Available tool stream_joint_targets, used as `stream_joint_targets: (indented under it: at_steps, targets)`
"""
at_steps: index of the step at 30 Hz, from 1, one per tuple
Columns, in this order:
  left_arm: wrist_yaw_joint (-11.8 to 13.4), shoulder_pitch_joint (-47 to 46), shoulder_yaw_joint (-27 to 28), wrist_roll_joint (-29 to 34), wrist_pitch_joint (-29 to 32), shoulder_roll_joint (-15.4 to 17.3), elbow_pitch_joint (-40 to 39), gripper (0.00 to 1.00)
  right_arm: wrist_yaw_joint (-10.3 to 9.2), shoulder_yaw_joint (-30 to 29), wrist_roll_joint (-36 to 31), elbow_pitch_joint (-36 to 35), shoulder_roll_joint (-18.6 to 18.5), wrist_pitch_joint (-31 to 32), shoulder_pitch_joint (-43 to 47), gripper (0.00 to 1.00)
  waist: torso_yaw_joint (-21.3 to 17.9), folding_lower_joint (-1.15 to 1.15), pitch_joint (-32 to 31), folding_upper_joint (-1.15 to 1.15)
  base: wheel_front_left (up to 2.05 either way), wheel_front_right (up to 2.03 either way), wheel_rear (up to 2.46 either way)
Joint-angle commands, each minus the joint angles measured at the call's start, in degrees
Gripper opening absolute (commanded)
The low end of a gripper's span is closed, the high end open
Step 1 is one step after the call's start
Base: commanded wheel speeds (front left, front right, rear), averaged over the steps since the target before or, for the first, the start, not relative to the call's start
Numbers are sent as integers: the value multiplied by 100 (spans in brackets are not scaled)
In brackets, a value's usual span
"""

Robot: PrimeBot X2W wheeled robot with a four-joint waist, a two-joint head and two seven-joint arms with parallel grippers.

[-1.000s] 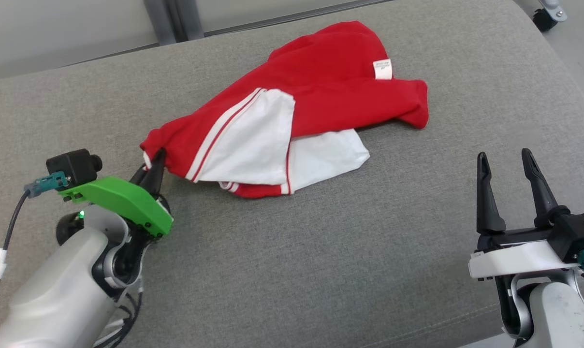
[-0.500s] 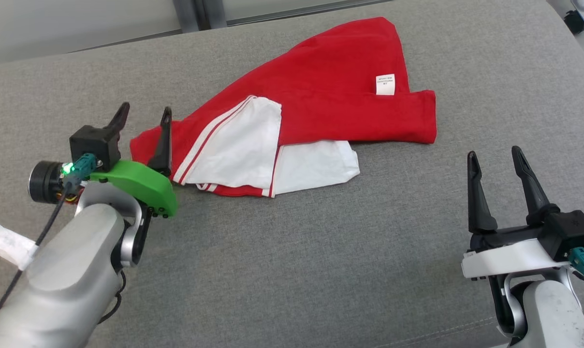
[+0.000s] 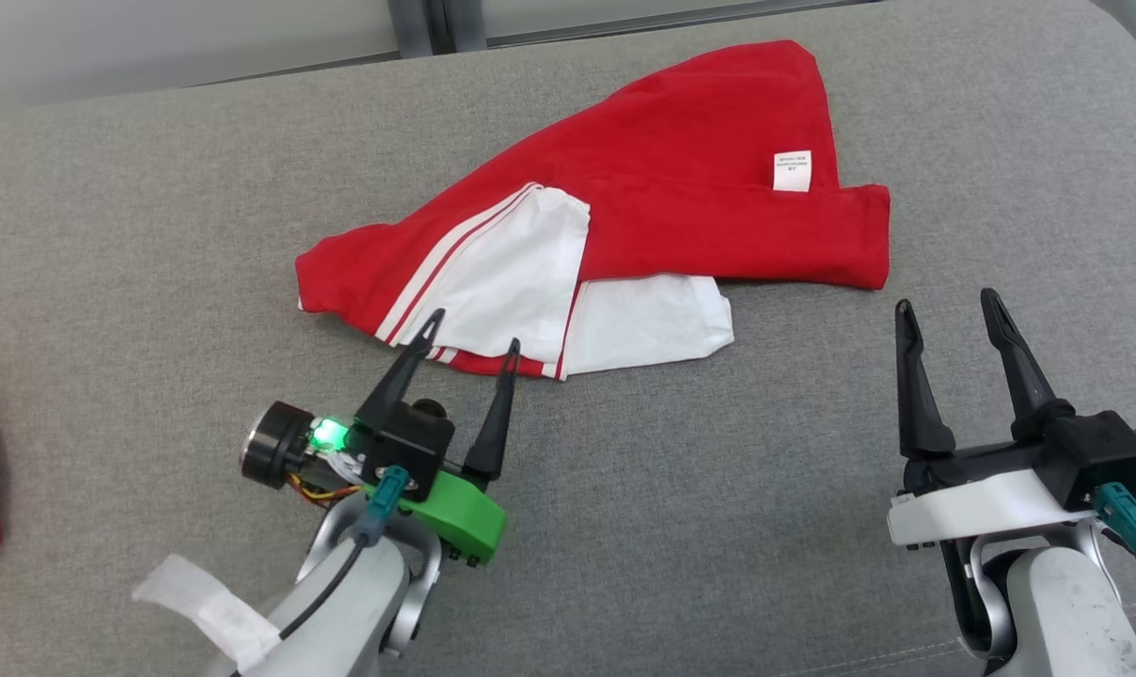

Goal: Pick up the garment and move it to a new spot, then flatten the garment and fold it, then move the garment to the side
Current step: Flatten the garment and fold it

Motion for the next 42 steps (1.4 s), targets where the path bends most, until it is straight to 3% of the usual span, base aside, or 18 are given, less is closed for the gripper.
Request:
stream_joint_targets:
  at_steps: [1, 12, 20, 21, 22, 24, 25, 33, 42]
  targets:
    - [-110, -31, -25, 127, -1, -98, 174, 100, -8, 1, -45, -29, -8, -2, -71, 100, -4, 0, 38, 0, 0, 0, 0]
    - [-569, -738, -247, 688, -1, -759, 1891, 100, -8, 0, -61, -55, -7, -2, -164, 100, -262, 0, 342, 0, 0, 0, 0]
    - [-542, -941, -36, 741, -1, -864, 2370, 99, -8, -73, -6, -78, -6, -2, -203, 100, -370, 0, 470, 0, 0, 0, 0]
    - [-552, -952, -15, 747, -1, -871, 2390, 87, -8, -73, -7, -78, -6, -2, -200, 100, -372, 0, 473, 0, 0, 0, 0]
    - [-576, -960, 1, 759, -2, -880, 2432, 62, -8, -74, -6, -77, -6, -2, -198, 100, -373, 0, 473, 0, 0, 0, 0]
    - [-599, -977, 37, 773, -2, -896, 2479, 33, -8, -62, 4, -73, -6, -2, -202, 100, -370, 0, 468, 0, 0, 0, 0]
    - [-614, -985, 49, 780, -2, -901, 2490, 0, -8, -60, 10, -70, -6, -2, -212, 100, -366, 0, 466, 0, 0, 0, 0]
    - [-682, -977, 182, 846, -2, -957, 2276, 0, -8, -53, -2, -74, -7, -2, -165, 100, -284, 0, 395, 0, 0, 0, 0]
    - [-525, -486, 596, 1025, -2, -531, 807, 0, -8, 49, 89, 120, -42, -2, -274, 100, -82, 0, 364, 0, 0, 0, 0]
